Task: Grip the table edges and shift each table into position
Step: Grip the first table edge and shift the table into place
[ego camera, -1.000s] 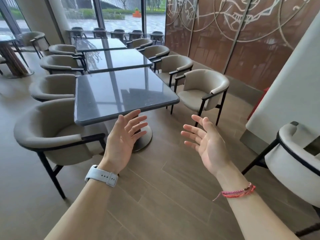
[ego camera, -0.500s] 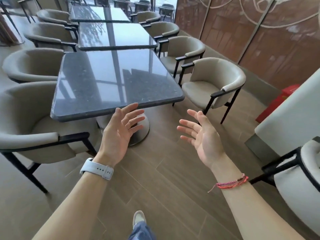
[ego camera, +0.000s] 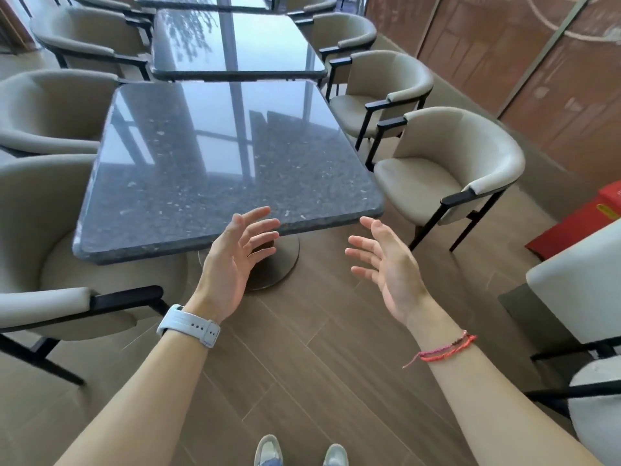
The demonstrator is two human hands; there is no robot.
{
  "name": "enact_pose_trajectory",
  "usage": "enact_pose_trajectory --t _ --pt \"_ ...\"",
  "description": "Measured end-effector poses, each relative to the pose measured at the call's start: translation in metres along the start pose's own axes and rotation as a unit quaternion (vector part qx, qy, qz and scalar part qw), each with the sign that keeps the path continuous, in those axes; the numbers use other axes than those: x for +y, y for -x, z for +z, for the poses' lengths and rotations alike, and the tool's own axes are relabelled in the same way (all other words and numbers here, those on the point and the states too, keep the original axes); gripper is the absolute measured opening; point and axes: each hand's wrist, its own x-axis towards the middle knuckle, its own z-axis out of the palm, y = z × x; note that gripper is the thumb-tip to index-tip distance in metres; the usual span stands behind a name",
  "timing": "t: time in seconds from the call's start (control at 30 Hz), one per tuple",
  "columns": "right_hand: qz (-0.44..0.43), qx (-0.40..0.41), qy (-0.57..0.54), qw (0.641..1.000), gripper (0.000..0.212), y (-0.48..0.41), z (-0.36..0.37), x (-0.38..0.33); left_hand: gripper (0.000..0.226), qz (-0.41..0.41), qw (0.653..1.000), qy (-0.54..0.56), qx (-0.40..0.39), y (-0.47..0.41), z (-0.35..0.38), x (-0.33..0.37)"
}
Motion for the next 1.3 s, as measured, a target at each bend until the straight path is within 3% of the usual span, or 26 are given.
enact_pose_trajectory --t 0.17,0.33,0.63,0.97,1.07,1.17,1.3 --pt "0.008 -0.031 0.007 0.999 0.059 -0.046 -0.008 0.001 0.059 -0.001 1.000 -0.006 0.026 -0.026 0.008 -0.011" --pt "0.017 -0.076 0.006 0.997 0.050 -0.088 -0.019 -0.003 0.076 0.002 0.997 0.009 0.076 -0.042 0.021 -0.013" --pt "0.045 -0.126 0.032 0.991 0.052 -0.137 -0.042 0.014 0.062 -0.010 0.989 0.011 0.144 -0.067 0.038 -0.052" --pt "0.025 -0.144 0.122 0.982 0.042 -0.198 -0.031 0.045 0.056 -0.006 0.979 -0.160 0.123 -0.125 0.007 -0.091" --pt "0.025 -0.147 0.153 0.977 0.049 -0.227 -0.019 0.073 0.060 -0.015 0.962 -0.247 0.118 -0.148 -0.014 -0.119" --pt "-0.004 -0.146 0.232 0.962 0.044 -0.258 -0.008 0.102 0.066 -0.006 0.923 -0.369 0.111 -0.173 -0.035 -0.148" --pt "-0.121 -0.113 0.411 0.897 0.070 -0.294 0.009 0.131 0.072 0.026 0.843 -0.524 0.121 -0.210 -0.058 -0.181"
